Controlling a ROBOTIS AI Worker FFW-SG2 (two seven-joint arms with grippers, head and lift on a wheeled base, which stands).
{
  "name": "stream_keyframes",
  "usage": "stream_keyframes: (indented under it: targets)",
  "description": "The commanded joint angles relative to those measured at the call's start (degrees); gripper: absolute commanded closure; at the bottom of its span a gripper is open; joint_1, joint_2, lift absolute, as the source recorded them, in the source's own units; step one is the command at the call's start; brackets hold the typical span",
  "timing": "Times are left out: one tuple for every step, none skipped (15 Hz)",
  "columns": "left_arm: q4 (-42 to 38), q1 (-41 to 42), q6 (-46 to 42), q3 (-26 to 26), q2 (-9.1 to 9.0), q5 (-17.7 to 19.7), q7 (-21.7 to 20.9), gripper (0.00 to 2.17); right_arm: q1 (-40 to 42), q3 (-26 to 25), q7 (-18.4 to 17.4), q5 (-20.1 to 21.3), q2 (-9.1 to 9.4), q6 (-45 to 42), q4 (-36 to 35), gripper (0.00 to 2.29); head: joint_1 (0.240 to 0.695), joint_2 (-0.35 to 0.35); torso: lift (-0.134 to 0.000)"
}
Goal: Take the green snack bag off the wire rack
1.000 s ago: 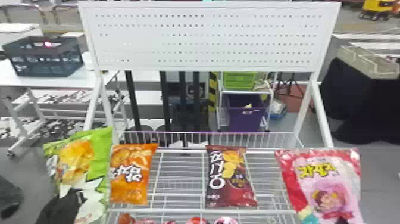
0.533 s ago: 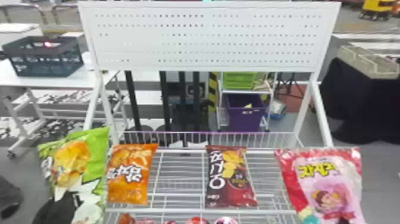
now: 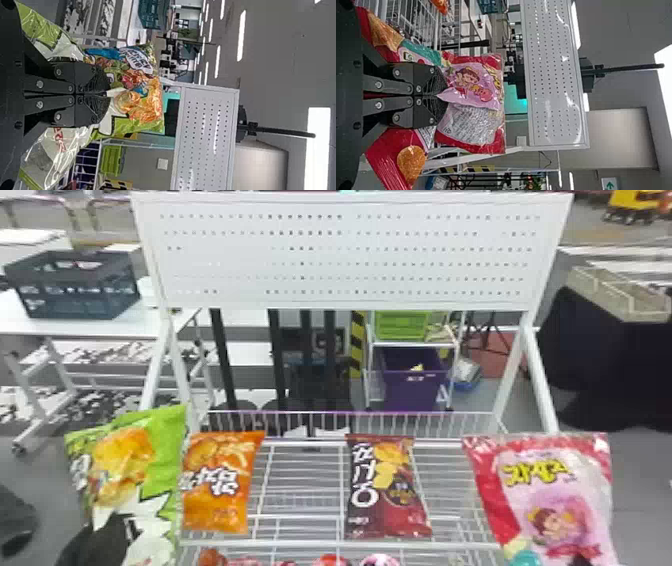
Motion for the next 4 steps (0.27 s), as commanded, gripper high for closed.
stream_keyframes:
  targets:
    - [-0.2, 0.1, -0.1, -0.1, 0.00, -0.3, 0.0, 1.69, 0.5, -0.2, 0.0, 0.0, 0.09, -0.5, -0.2, 2.24, 0.499, 0.000, 0.000]
    - [-0.2, 0.1, -0.3, -0.1, 0.00, -0.3, 0.0, 1.69, 0.6, -0.2, 0.2, 0.0, 0.18, -0.5, -0.2, 2.24, 0.499, 0.000, 0.000]
    - [-0.2, 0.1, -0.3, -0.2, 0.00, -0.3, 0.0, 1.69, 0.8, -0.3, 0.2, 0.0, 0.18, -0.7, -0.3, 2.24, 0.499, 0.000, 0.000]
    - [-0.2, 0.1, -0.3, -0.2, 0.00, -0.3, -0.1, 1.69, 0.9, -0.3, 0.2, 0.0, 0.18, -0.8, -0.4, 2.24, 0.499, 0.000, 0.000]
